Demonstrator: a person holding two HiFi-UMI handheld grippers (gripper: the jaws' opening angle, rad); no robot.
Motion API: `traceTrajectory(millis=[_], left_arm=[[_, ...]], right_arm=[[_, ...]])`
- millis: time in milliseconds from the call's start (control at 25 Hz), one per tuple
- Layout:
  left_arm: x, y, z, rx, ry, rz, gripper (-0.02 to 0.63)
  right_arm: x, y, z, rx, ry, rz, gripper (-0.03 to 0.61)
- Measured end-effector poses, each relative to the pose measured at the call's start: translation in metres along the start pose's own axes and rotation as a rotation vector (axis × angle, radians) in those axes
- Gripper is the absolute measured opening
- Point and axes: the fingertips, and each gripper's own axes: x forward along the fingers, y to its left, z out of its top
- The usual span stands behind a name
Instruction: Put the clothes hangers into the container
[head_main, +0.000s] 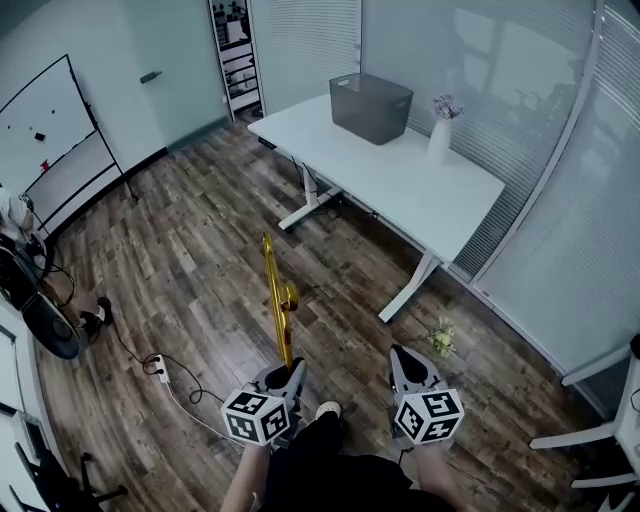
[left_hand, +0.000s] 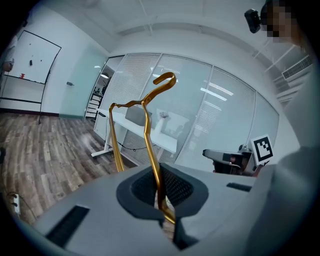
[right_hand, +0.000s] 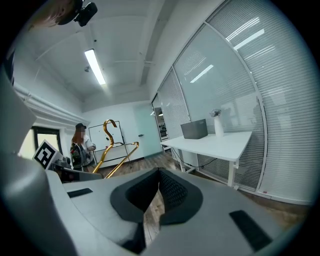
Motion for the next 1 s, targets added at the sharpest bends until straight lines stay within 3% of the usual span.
traceTrajectory(millis=[1000], left_arm=[[0.074,0.086,0.050,-0.010,0.012,-0.023,0.008]], right_arm=[[0.118,-0.018,0.021,0.012,0.018,-0.024,0.026]])
